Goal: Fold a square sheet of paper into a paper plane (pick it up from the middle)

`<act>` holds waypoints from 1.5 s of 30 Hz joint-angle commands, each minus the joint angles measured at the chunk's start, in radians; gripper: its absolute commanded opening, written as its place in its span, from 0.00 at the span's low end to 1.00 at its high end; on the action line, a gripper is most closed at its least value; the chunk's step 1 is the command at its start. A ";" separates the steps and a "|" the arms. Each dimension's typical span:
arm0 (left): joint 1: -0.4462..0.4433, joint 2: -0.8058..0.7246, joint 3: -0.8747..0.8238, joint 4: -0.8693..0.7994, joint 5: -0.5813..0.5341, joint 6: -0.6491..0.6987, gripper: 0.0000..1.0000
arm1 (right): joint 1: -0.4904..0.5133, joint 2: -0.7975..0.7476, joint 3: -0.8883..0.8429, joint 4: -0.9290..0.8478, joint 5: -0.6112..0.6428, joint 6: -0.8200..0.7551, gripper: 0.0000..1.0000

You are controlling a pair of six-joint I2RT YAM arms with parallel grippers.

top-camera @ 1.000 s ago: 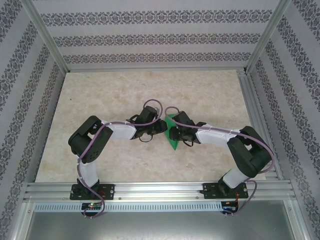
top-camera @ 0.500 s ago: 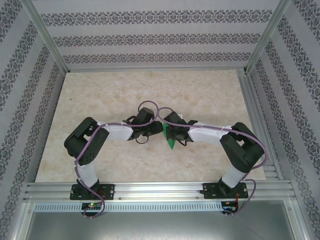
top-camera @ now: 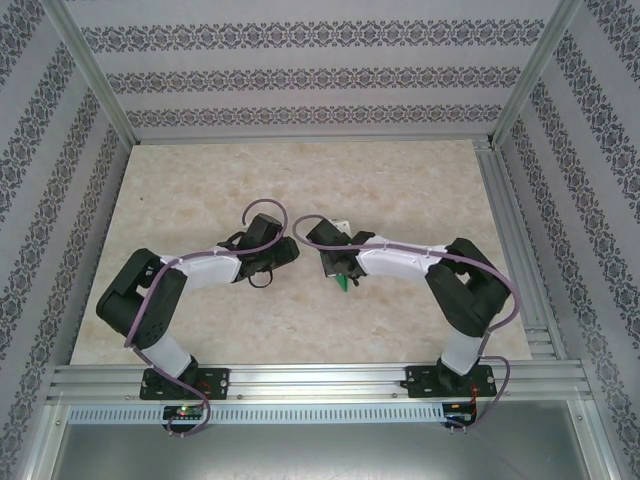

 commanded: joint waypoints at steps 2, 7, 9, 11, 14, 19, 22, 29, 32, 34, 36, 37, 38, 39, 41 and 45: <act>0.016 -0.042 -0.021 -0.046 -0.046 -0.009 0.58 | 0.024 0.074 0.051 -0.059 0.042 -0.027 0.07; 0.017 -0.046 -0.024 -0.051 -0.049 -0.007 0.60 | 0.040 0.112 0.070 -0.060 0.038 -0.018 0.14; 0.018 -0.044 -0.024 -0.053 -0.049 -0.007 0.60 | 0.044 0.118 0.071 -0.058 0.035 -0.015 0.16; 0.018 -0.041 -0.023 -0.052 -0.048 -0.008 0.60 | 0.043 0.121 0.068 -0.051 0.030 -0.010 0.19; 0.018 -0.038 -0.021 -0.054 -0.045 -0.007 0.60 | 0.044 0.119 0.067 -0.046 0.032 -0.002 0.19; 0.018 -0.036 -0.019 -0.055 -0.043 -0.007 0.61 | 0.044 0.108 0.068 -0.045 0.041 0.007 0.19; 0.018 -0.036 -0.018 -0.058 -0.043 -0.007 0.61 | 0.044 0.094 0.064 -0.042 0.042 0.018 0.19; 0.017 -0.038 -0.019 -0.061 -0.041 -0.007 0.62 | 0.042 0.065 0.021 -0.001 0.029 0.068 0.22; 0.018 -0.047 -0.021 -0.066 -0.044 -0.006 0.64 | 0.041 0.069 0.013 0.007 0.022 0.078 0.23; 0.018 -0.055 -0.021 -0.072 -0.051 -0.003 0.65 | 0.038 0.070 0.012 0.010 0.022 0.083 0.25; 0.017 -0.064 -0.021 -0.082 -0.062 0.000 0.67 | 0.035 0.064 0.006 0.018 0.019 0.085 0.24; 0.017 -0.069 -0.021 -0.087 -0.068 0.003 0.68 | 0.032 0.061 0.004 0.021 0.018 0.087 0.22; 0.018 -0.075 -0.022 -0.093 -0.074 0.005 0.70 | 0.030 0.055 0.002 0.024 0.019 0.086 0.19; 0.020 -0.081 -0.023 -0.097 -0.079 0.005 0.70 | 0.026 0.047 0.002 0.024 0.022 0.087 0.16; 0.025 -0.094 -0.026 -0.107 -0.087 0.013 0.73 | 0.019 0.026 0.002 0.026 0.025 0.081 0.11; 0.052 -0.139 -0.029 -0.150 -0.115 0.041 0.79 | -0.013 -0.037 0.007 0.042 0.022 0.049 0.06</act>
